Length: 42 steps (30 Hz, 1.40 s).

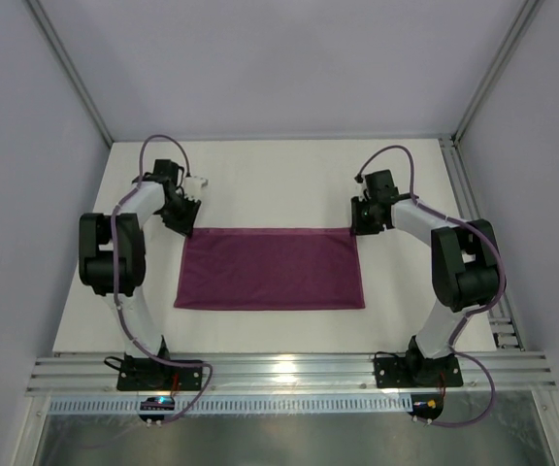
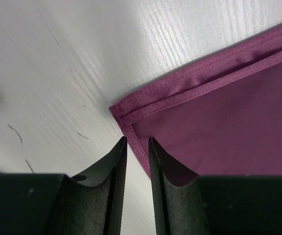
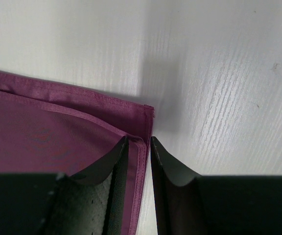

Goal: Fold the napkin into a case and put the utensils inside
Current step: Smooth out the rectangle-folded napkin at the center of the board.

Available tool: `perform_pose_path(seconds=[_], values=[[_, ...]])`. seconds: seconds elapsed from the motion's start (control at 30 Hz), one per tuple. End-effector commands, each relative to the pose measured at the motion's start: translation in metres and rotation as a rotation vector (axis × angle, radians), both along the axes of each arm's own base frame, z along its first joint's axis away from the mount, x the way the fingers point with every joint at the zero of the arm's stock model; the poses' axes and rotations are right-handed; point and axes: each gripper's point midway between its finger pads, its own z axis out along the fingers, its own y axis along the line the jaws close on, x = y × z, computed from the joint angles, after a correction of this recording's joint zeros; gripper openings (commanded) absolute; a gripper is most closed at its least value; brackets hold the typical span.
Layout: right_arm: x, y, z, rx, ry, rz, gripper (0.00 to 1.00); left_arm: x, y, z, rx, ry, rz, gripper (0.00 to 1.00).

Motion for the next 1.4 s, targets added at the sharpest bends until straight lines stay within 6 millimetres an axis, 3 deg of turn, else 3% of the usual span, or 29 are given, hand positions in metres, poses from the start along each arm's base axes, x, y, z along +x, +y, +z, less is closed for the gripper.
perform_pose_path(seconds=[0.0, 0.13, 0.73, 0.83, 1.0, 1.17, 1.37], values=[[0.021, 0.011, 0.018, 0.038, -0.074, 0.027, 0.29, 0.002, -0.005, 0.026, -0.034, -0.060, 0.004, 0.26], [0.023, 0.014, 0.013, 0.048, -0.062, 0.029, 0.29, -0.003, -0.001, 0.015, -0.018, -0.012, 0.026, 0.25], [0.022, 0.019, 0.015, 0.077, -0.064, 0.036, 0.04, -0.001, 0.006, -0.016, 0.023, 0.042, 0.050, 0.20], [0.022, 0.019, 0.017, 0.077, -0.067, 0.035, 0.04, 0.001, 0.006, -0.016, 0.025, 0.033, 0.052, 0.20], [0.022, 0.018, 0.025, 0.079, -0.082, 0.034, 0.04, 0.001, 0.005, -0.014, 0.021, 0.026, 0.053, 0.00], [0.025, 0.011, 0.033, 0.047, -0.103, 0.006, 0.04, 0.006, 0.006, 0.004, 0.023, -0.037, 0.062, 0.00], [0.028, 0.006, 0.038, 0.027, -0.110, -0.016, 0.04, 0.012, 0.006, 0.012, 0.022, -0.097, 0.066, 0.00]])
